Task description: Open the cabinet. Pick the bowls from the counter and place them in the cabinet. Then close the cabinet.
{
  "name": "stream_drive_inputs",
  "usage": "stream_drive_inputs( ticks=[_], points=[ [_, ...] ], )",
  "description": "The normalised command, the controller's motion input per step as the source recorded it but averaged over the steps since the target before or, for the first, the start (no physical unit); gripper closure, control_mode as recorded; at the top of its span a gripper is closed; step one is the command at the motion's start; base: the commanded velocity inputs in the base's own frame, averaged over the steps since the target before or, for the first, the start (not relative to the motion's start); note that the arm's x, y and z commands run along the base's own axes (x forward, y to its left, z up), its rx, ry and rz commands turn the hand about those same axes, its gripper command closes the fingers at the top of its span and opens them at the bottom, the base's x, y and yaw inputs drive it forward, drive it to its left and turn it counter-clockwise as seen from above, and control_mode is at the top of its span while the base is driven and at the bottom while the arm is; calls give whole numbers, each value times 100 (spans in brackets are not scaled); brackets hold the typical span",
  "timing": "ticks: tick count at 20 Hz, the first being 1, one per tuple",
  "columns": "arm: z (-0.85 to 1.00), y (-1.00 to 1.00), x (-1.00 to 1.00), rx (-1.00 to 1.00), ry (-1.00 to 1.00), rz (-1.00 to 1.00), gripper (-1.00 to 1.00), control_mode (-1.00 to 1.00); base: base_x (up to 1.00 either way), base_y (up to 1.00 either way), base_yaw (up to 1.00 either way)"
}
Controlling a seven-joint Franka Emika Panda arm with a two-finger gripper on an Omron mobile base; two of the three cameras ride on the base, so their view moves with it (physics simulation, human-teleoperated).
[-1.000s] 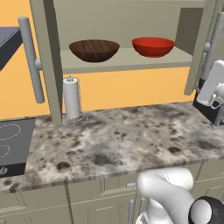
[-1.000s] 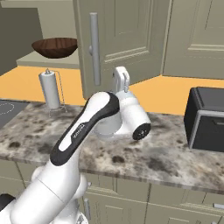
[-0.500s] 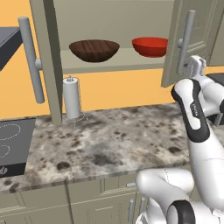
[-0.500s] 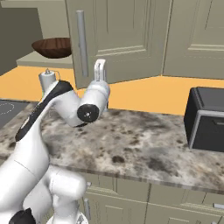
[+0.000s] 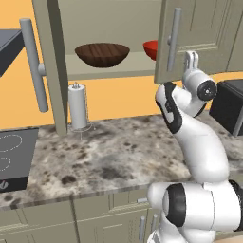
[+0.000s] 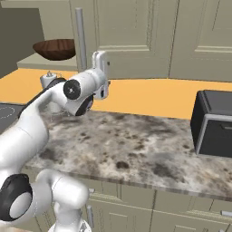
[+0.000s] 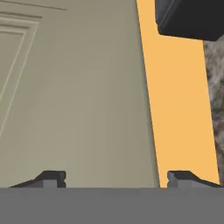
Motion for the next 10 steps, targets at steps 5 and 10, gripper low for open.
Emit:
stream_drive_inputs(
  ticks=[5,10],
  points=[
    [0,0,60,0,18,-2,-100,-100,0,0,0],
    [0,0,53,0,20,0,-100,-100,0,0,0]
  ],
)
